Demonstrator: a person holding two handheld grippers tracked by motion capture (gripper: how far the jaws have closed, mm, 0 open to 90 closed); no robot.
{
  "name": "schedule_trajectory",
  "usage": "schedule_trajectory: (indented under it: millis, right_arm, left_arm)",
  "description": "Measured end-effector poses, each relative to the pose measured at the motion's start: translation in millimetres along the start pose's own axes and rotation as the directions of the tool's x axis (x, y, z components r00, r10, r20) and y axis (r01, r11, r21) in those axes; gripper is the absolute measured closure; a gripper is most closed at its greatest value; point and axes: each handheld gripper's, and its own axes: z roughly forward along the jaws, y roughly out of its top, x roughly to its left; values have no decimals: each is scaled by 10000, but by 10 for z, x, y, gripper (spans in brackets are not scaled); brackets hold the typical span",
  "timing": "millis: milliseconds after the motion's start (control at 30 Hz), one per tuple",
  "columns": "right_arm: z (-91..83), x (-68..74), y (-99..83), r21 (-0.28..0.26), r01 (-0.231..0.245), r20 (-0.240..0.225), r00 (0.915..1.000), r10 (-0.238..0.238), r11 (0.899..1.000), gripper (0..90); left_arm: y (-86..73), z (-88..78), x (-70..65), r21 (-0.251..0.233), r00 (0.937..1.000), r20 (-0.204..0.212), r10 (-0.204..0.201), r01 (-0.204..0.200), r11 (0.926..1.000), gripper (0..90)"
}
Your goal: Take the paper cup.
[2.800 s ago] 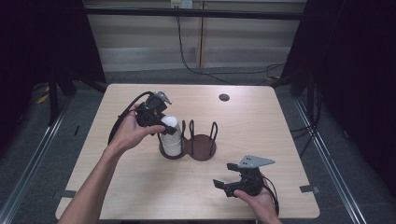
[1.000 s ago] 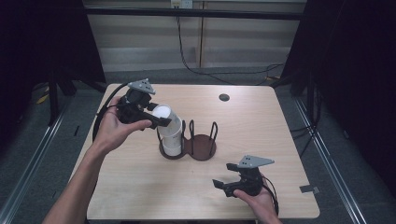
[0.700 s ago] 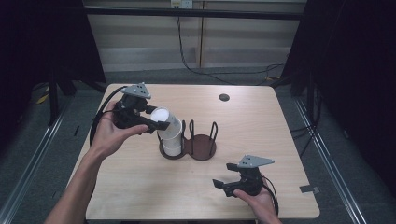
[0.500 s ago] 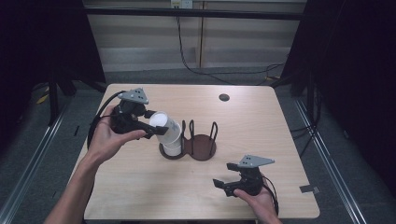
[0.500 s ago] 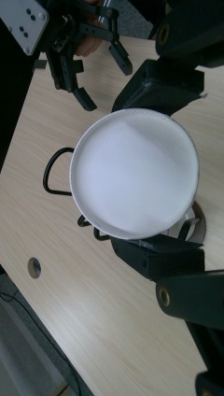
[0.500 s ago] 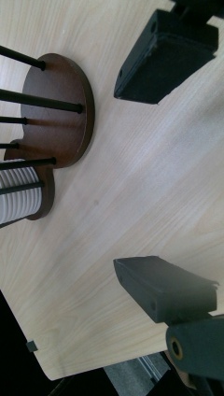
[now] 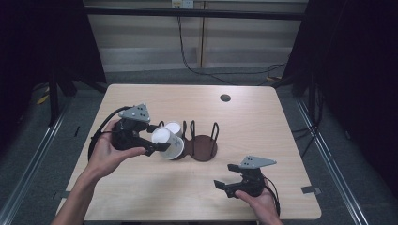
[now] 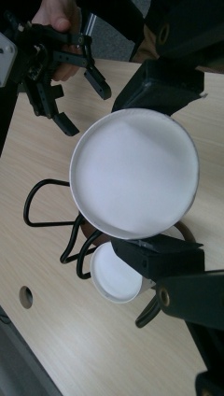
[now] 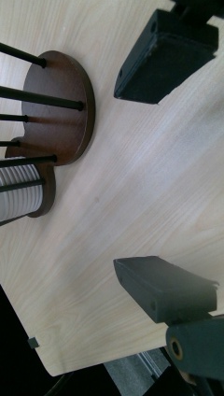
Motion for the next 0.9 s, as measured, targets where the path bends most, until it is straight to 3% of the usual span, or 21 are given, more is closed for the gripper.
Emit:
schedule_trajectory:
  millis: [100, 333, 467, 533, 633, 900]
  right_arm:
    - [5, 5, 8, -65, 36, -130, 9999, -37, 10000, 146]
    - [45, 104, 57, -53, 347, -433, 9985, -349, 9994, 154]
    - [59, 181, 133, -117, 631, -754, 9951, -638, 9979, 162]
    - [65, 203, 165, -219, 687, -845, 9939, -703, 9974, 165]
    - [89, 239, 202, -75, 873, -929, 9918, -877, 9962, 165]
    - [173, 304, 354, -161, 1186, -1372, 9833, -1197, 9928, 184]
  left_arm:
    - [-74, 60, -28, 100, 9993, 373, -82, 79, 9999, 370]
    - [-219, 221, -98, 434, 9979, 644, 18, -46, 9990, 369]
    - [-311, 284, -113, 358, 9969, 755, 207, -234, 9991, 369]
    - [-352, 316, -127, 323, 9946, 1002, 277, -311, 9990, 369]
    - [-426, 390, -118, 334, 9938, 1111, 23, -60, 9994, 369]
    - [-462, 485, -89, 332, 9905, 1373, 104, -151, 9993, 369]
